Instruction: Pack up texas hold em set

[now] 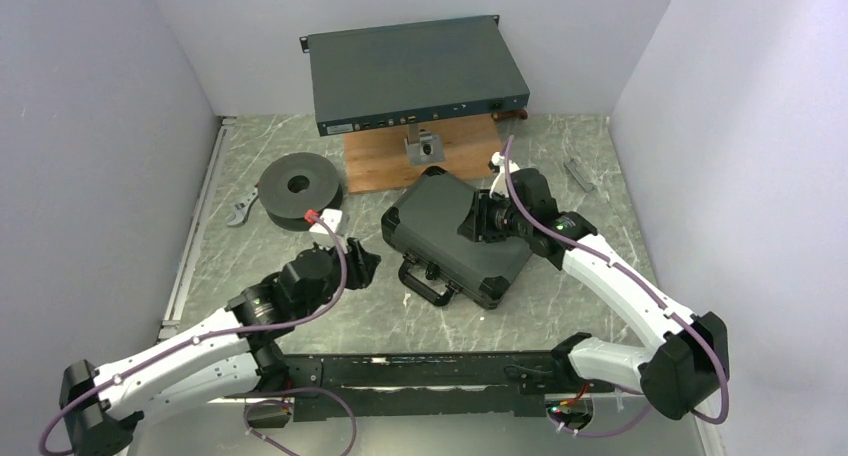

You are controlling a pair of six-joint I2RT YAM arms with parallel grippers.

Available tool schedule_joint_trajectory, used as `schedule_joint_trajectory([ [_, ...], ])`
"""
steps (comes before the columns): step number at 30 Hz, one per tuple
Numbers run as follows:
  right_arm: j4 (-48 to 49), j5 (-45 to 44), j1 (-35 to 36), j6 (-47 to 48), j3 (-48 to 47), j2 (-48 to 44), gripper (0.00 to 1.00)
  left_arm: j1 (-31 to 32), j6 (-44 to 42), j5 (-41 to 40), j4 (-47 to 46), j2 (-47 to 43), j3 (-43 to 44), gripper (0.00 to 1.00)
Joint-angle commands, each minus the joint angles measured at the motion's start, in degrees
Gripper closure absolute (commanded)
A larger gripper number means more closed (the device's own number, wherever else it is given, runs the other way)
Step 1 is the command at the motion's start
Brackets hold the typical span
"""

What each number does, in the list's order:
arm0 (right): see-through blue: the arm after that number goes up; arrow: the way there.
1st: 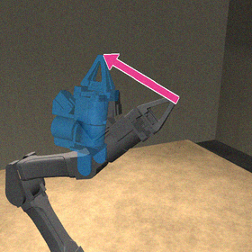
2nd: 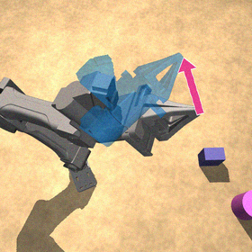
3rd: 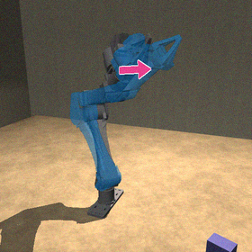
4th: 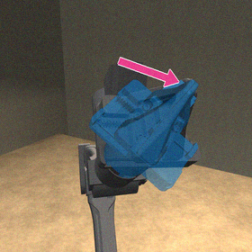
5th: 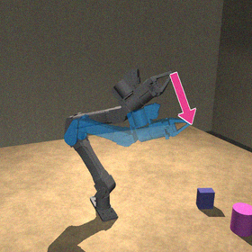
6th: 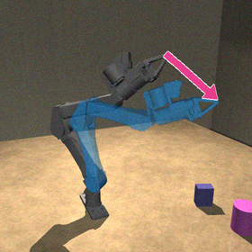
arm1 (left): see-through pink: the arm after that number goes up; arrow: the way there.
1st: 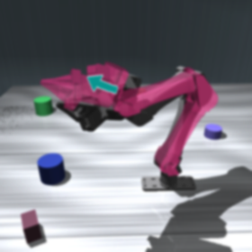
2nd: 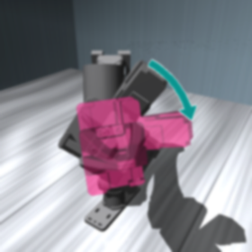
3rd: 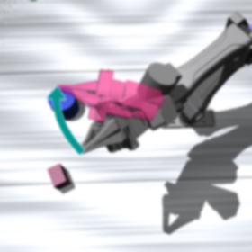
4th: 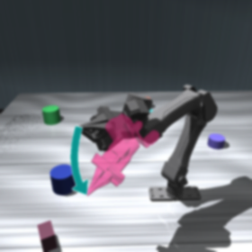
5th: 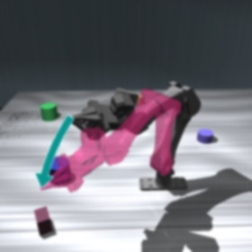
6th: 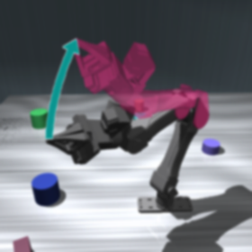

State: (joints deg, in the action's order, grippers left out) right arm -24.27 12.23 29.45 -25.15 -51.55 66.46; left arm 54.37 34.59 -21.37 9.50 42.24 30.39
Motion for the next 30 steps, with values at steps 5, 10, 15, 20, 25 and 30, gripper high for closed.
schedule_joint_trajectory([
  [5,1.67,-1.46,0.11,-0.22,-6.21,-3.96,0.53,0.21,-7.87,-9.81,12.65,-6.16,4.40,0.49],
  [10,3.07,-3.75,0.16,0.80,-5.70,-6.91,0.42,-0.09,-8.63,-17.66,13.85,-6.55,5.66,0.20],
  [15,1.26,-10.04,0.12,2.99,-5.93,-11.30,0.15,-1.36,-10.72,-25.35,17.96,-2.57,9.24,0.01],
  [20,2.09,-19.18,0.12,1.64,-3.83,-18.67,0.01,-4.93,-20.13,-24.12,18.94,-3.60,12.73,0.00],
  [25,3.49,-29.47,0.08,-3.23,0.41,-26.75,0.00,-7.63,-29.75,-23.67,14.87,-8.13,12.85,0.00],
  [30,2.22,-34.22,0.12,-5.50,4.03,-32.26,0.00,-8.18,-32.63,-25.47,12.74,-9.90,12.74,0.00],
])
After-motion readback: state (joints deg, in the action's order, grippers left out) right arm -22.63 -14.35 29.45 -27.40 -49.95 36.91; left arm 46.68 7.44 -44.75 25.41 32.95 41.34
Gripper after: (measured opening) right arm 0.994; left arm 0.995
